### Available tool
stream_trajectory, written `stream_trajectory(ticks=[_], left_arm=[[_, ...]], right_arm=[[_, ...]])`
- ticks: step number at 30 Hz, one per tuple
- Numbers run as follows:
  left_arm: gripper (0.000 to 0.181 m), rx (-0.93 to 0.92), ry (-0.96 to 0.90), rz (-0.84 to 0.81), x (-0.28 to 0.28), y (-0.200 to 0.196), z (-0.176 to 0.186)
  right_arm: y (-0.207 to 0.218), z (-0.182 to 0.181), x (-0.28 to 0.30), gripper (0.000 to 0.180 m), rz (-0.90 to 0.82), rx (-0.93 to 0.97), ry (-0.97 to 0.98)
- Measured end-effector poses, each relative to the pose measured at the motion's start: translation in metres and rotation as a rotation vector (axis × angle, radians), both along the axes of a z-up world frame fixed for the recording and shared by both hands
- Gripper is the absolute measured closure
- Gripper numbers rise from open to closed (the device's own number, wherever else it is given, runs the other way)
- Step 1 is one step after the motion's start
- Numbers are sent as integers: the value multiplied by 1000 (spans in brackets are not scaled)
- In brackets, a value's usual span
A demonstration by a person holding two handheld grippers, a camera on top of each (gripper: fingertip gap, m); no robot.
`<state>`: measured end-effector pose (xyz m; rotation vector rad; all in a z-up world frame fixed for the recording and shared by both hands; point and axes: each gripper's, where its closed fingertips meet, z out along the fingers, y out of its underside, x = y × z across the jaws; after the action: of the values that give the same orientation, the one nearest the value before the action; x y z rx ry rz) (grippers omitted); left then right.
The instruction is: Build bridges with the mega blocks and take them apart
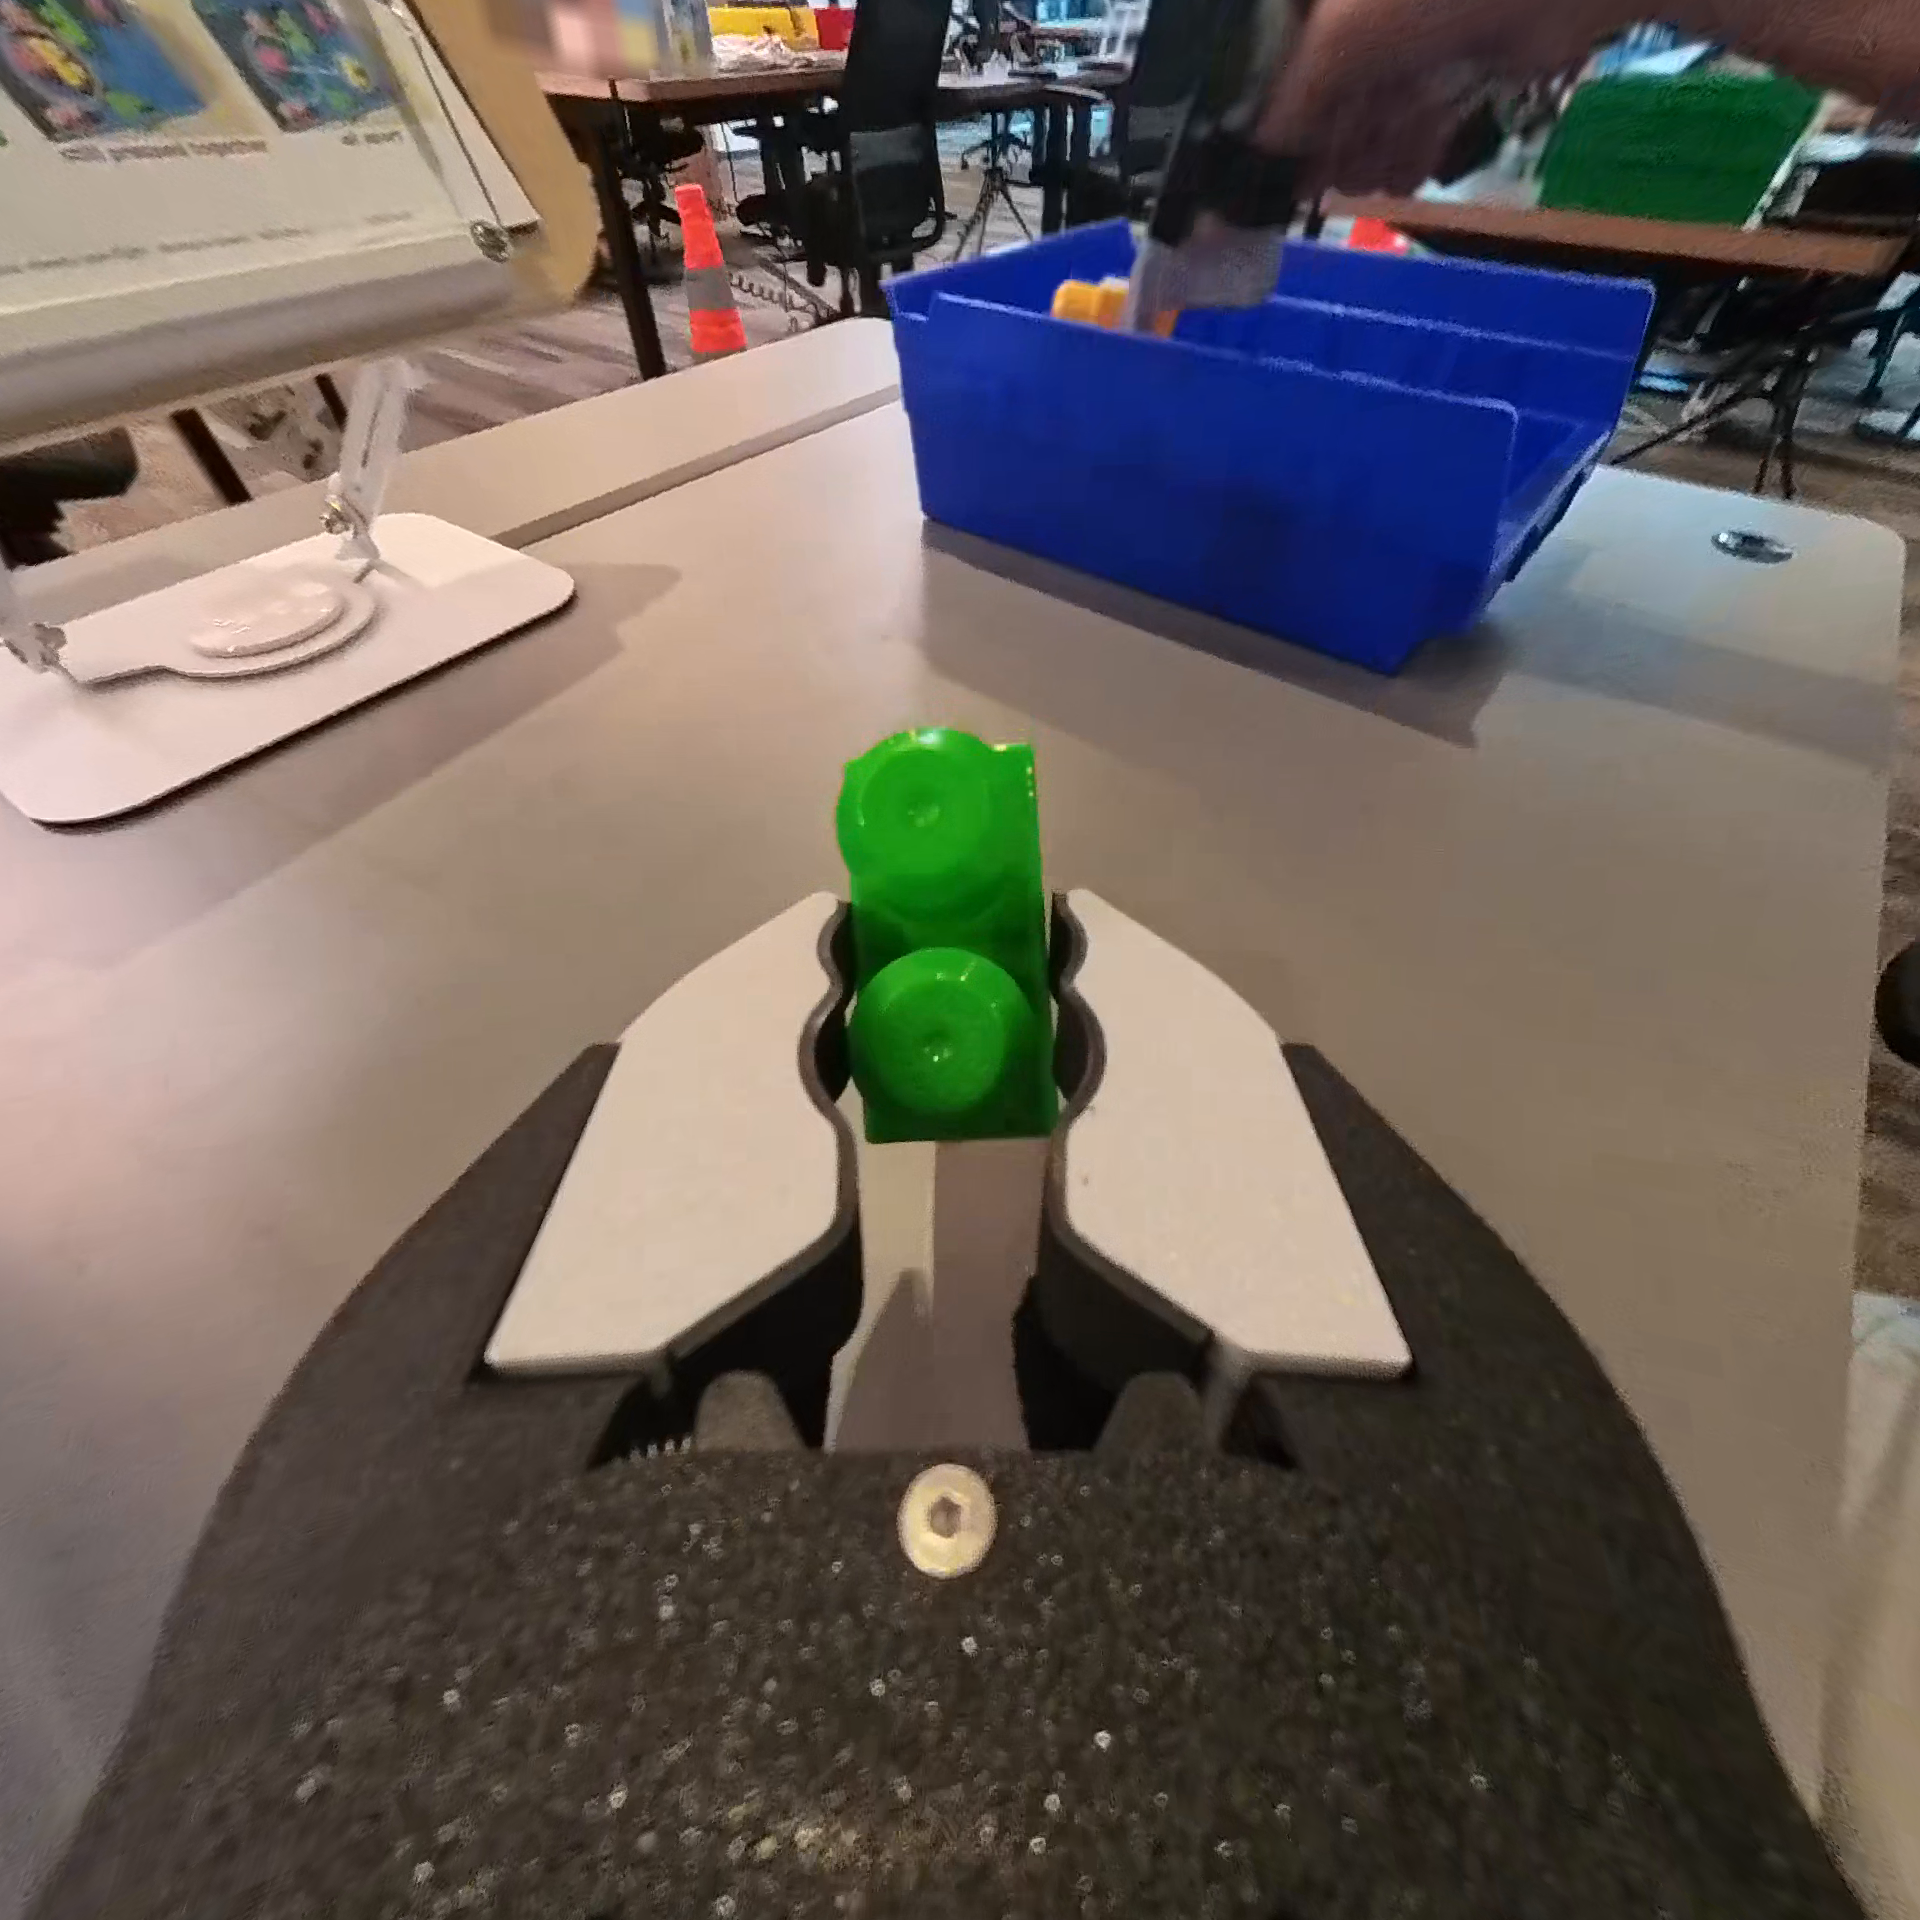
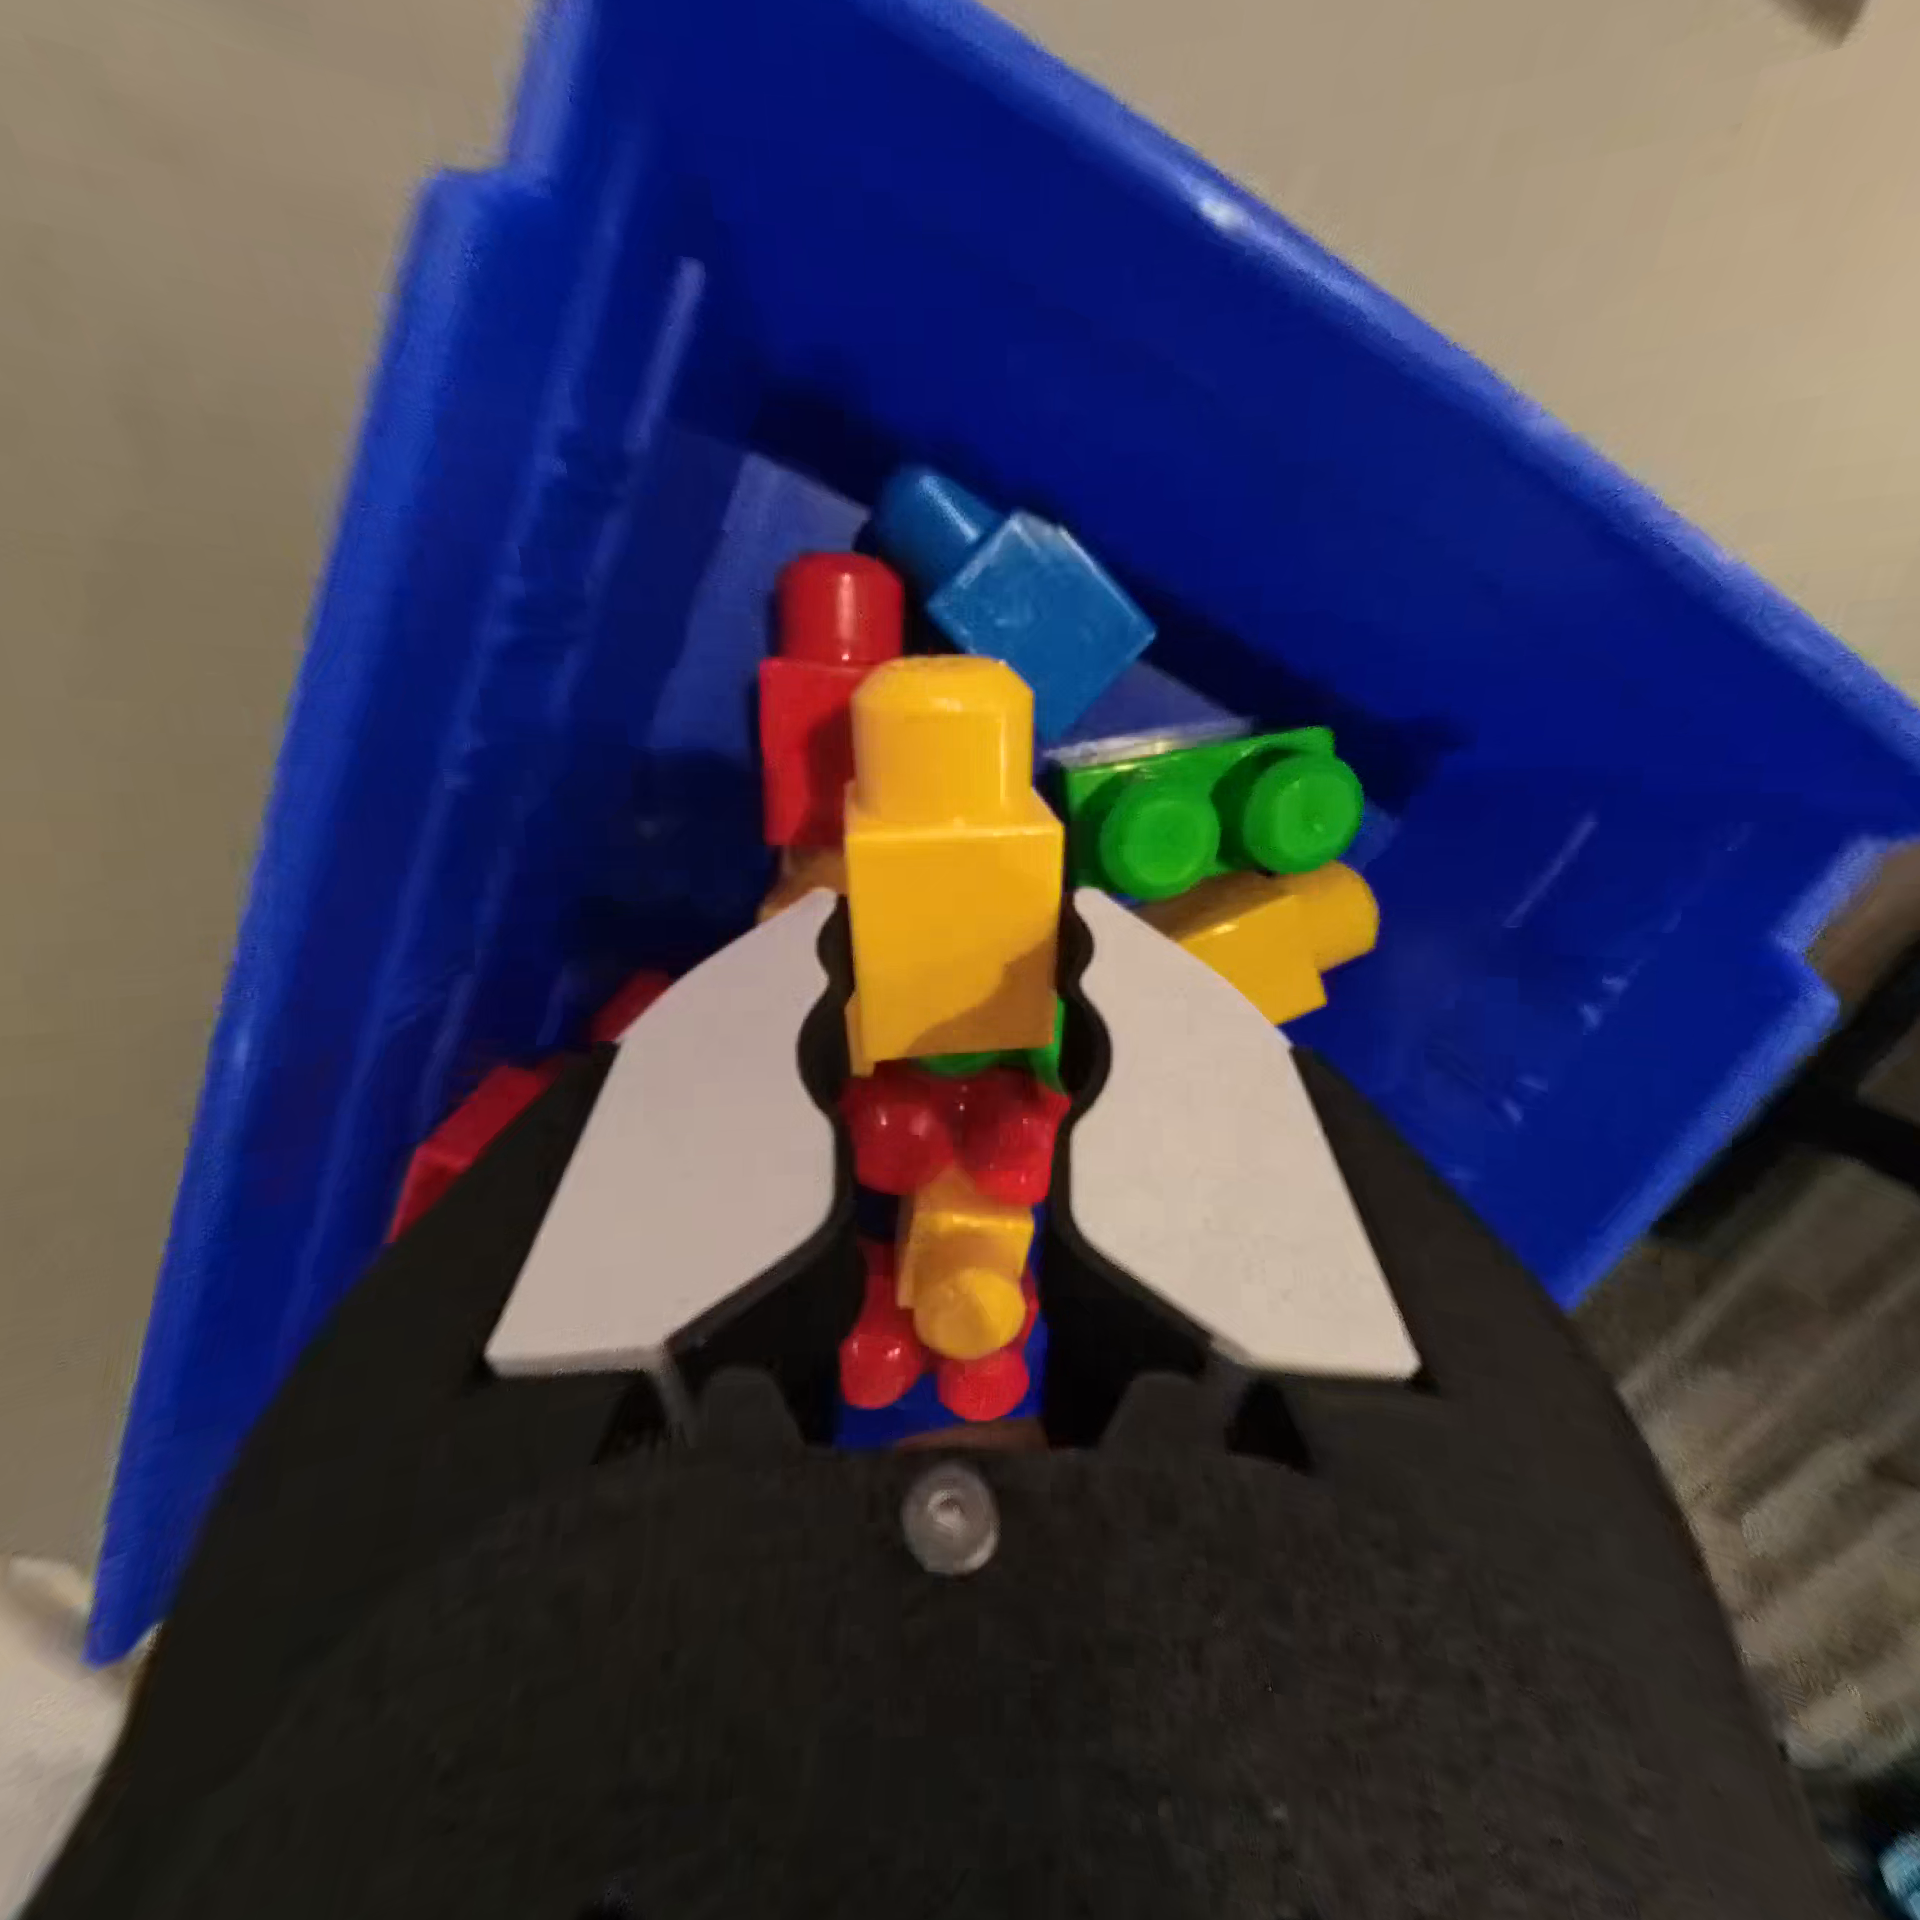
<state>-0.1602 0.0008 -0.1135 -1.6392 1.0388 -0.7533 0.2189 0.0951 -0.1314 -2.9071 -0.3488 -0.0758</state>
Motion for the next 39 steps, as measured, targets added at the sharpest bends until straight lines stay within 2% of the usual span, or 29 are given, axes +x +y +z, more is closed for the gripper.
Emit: stream_trajectory(ticks=[4,9,12,17,23,25,28,31,33,34,37,38,39], left_arm=[[146,40,51,-14,2,-6,-6],[146,30,72,-27,-2,-11,-12],[146,6,70,-28,-2,-10,-14],[146,0,81,-26,0,-8,-17],[146,9,108,-38,4,-10,-20],[146,9,102,-40,5,-10,-19],[146,-12,91,-34,3,-8,-19],[146,-28,75,-31,1,-7,-18],[146,-40,80,-35,2,-7,-19],[146,-38,82,-35,2,-7,-20],[146,-33,93,-40,2,-8,-21],[146,-32,96,-42,3,-9,-21],[146,-31,100,-45,3,-9,-22]], right_arm=[[1,-29,9,141,-46,-203,-35],[11,-29,17,143,-31,-251,-108],[9,-36,5,143,1,-308,-66],[7,-55,1,143,20,-317,-57],[10,-59,1,139,29,-229,-17],[10,-56,1,125,14,-179,0],[9,-28,-4,118,-4,-16,25],[-6,32,-27,114,-24,331,54],[-30,68,-69,115,17,611,106],[-47,74,-98,115,66,704,138],[-99,64,-202,120,237,883,397],[-116,50,-231,124,276,868,485],[-129,35,-252,120,304,833,539]])
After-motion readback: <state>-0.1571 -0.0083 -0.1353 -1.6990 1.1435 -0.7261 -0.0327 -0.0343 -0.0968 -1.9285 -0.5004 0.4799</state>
